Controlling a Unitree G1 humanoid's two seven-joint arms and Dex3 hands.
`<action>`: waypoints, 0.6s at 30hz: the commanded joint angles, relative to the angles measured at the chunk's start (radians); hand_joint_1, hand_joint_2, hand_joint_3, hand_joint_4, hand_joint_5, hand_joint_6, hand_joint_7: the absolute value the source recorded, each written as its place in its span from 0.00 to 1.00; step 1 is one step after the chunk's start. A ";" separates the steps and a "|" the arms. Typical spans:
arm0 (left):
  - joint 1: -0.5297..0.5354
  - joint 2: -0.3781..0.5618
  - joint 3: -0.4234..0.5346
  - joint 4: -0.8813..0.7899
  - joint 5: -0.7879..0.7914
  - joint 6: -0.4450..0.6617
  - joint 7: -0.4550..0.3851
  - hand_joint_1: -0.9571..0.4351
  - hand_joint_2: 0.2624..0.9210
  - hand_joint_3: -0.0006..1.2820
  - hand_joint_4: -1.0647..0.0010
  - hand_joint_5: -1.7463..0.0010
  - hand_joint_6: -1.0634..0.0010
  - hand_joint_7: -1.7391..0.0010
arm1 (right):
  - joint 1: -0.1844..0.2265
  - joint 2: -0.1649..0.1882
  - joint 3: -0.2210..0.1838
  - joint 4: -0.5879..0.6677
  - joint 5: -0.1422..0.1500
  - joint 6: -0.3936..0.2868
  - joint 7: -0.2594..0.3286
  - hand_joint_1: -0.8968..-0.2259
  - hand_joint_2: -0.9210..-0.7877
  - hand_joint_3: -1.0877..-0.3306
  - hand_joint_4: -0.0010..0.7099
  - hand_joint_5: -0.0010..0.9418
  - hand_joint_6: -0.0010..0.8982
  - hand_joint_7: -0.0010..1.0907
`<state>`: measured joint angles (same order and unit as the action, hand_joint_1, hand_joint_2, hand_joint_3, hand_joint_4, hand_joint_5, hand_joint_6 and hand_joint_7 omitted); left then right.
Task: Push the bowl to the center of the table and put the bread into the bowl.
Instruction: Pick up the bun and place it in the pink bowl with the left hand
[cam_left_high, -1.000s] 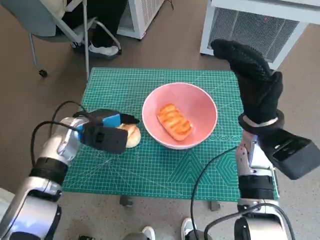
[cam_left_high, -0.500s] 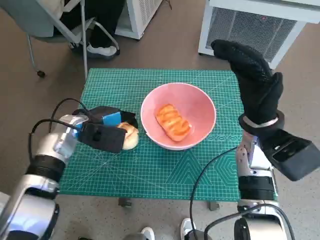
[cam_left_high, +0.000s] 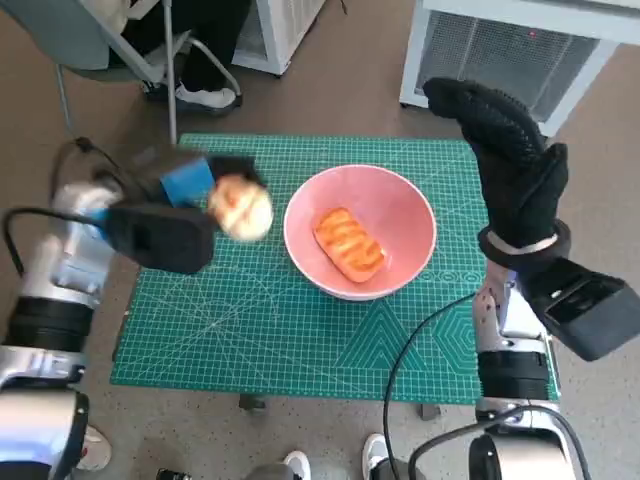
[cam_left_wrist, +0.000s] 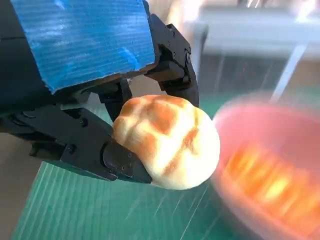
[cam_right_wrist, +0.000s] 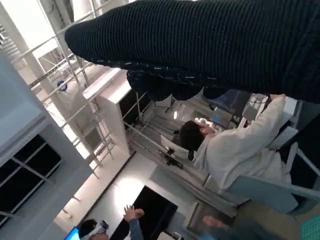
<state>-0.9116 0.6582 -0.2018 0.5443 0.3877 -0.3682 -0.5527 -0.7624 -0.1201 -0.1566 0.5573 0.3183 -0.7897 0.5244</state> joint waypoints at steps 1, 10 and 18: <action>-0.033 -0.051 0.006 -0.053 -0.023 -0.028 0.039 0.69 1.00 0.06 0.38 0.31 0.39 0.35 | 0.009 -0.002 -0.001 0.020 -0.003 0.004 -0.002 0.49 0.00 0.33 0.33 0.01 0.00 0.56; -0.100 -0.158 -0.090 -0.025 0.048 -0.079 0.075 0.69 1.00 0.07 0.39 0.31 0.41 0.32 | -0.007 0.002 -0.001 0.052 -0.005 -0.010 0.003 0.47 0.00 0.36 0.34 0.01 0.00 0.56; -0.148 -0.242 -0.172 0.072 0.082 -0.034 0.007 0.65 0.98 0.07 0.57 0.81 0.55 0.74 | -0.024 0.000 -0.003 0.093 -0.002 -0.032 0.009 0.51 0.00 0.37 0.35 0.01 0.00 0.56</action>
<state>-1.0301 0.4329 -0.3493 0.5857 0.4594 -0.4208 -0.5146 -0.7842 -0.1174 -0.1575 0.6319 0.3155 -0.8198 0.5251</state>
